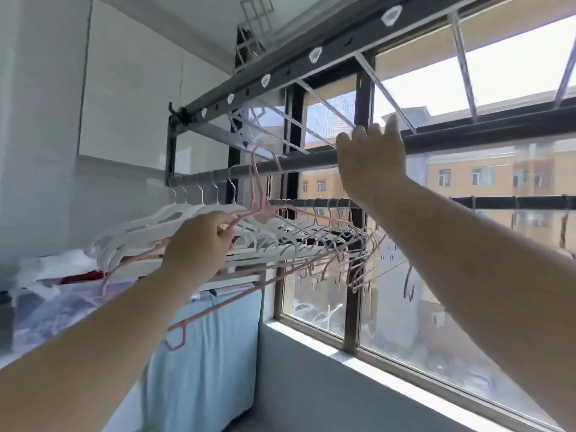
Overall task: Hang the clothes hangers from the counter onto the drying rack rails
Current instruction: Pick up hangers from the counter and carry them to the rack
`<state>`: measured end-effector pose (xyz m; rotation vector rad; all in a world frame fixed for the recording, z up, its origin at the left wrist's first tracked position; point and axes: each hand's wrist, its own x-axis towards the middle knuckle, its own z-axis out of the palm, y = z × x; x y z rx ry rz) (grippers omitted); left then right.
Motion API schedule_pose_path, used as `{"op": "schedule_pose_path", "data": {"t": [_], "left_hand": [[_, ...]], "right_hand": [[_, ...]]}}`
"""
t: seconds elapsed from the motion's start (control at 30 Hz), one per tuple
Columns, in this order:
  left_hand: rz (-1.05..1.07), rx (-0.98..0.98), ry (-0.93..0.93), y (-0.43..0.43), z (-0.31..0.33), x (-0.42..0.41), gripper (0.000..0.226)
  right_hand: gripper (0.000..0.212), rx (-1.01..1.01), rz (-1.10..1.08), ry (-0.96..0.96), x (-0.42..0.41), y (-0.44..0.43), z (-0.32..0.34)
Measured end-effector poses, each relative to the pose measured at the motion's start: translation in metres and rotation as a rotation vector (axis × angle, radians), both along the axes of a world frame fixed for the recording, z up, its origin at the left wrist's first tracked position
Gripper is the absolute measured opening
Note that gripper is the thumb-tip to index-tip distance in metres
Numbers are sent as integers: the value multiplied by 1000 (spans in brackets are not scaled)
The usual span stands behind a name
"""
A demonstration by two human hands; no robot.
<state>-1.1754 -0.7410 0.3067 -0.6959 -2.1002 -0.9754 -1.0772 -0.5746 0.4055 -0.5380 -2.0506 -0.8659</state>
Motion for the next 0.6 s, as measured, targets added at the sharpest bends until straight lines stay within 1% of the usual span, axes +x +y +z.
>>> {"op": "schedule_pose_path", "data": {"t": [0.07, 0.13, 0.3, 0.5, 0.6], "left_hand": [[-29, -7, 16, 5, 8, -15, 28], [-48, -1, 16, 9, 13, -30, 27], [-105, 74, 22, 19, 21, -54, 28], [-152, 30, 15, 32, 23, -61, 29], [-150, -35, 11, 36, 19, -61, 30]], "right_hand": [[31, -54, -3, 20, -7, 0, 6], [23, -45, 2, 44, -11, 3, 8], [26, 54, 18, 97, -18, 14, 1], [22, 93, -13, 129, -22, 16, -1], [23, 88, -19, 135, -22, 14, -1]]}}
